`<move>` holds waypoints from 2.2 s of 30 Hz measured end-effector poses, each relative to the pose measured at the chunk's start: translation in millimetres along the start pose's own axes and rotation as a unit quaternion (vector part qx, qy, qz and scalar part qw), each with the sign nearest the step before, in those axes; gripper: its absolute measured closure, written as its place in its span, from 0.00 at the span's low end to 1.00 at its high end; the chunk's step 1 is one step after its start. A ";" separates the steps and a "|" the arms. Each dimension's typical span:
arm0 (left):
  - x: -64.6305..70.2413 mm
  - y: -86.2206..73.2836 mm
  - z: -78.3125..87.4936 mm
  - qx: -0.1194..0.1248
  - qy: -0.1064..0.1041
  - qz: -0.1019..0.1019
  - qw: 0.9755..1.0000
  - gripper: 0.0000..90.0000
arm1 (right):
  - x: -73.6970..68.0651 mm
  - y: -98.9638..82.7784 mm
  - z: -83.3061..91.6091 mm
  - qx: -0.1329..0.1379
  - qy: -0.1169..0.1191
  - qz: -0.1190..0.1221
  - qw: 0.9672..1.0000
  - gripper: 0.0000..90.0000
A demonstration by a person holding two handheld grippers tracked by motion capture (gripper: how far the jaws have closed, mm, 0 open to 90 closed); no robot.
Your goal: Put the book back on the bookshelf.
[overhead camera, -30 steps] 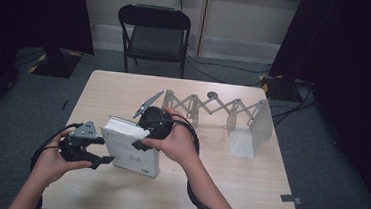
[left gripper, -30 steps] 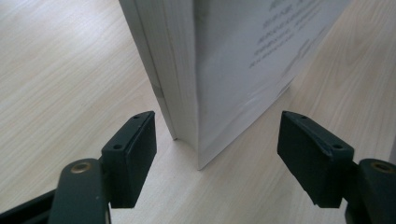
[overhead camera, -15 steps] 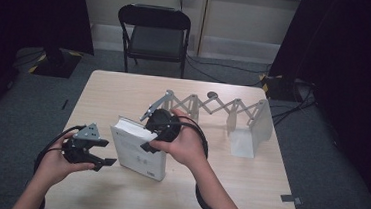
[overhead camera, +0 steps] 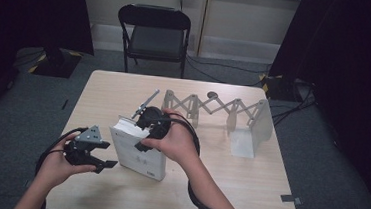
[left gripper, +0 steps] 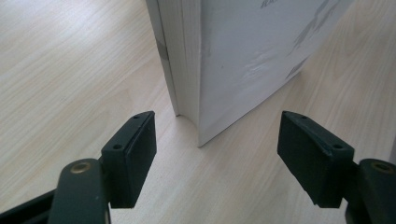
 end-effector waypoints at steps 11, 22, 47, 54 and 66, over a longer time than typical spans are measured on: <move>-1.2 -2.5 -0.9 -0.001 -0.002 0.002 1.000 0.32 | 3.6 1.3 -13.2 0.007 -0.018 -0.013 1.000 0.43; -1.7 -4.1 -2.3 -0.005 -0.001 0.002 1.000 0.32 | 0.7 2.0 -16.1 -0.012 -0.004 -0.003 1.000 0.56; 1.8 -9.8 -18.2 -0.020 -0.008 -0.003 1.000 0.32 | -0.2 -5.3 4.5 -0.034 -0.026 -0.016 0.999 0.60; 4.9 -10.4 -23.9 -0.021 -0.017 -0.004 1.000 0.28 | 1.4 -16.0 14.1 -0.032 -0.023 -0.030 0.999 0.60; 5.7 -17.4 -43.1 -0.040 -0.027 -0.003 0.999 0.21 | 6.5 -34.6 26.3 -0.028 -0.023 -0.047 0.998 0.60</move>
Point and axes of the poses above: each handheld gripper's, and its own axes: z roughly backward along the jaws, y roughly out of its top, x roughly to its right, the point moved 3 cm from there along -z, roughly forward along the jaws, and after that the axes turned 11 degrees about z, right-handed, at the moved point
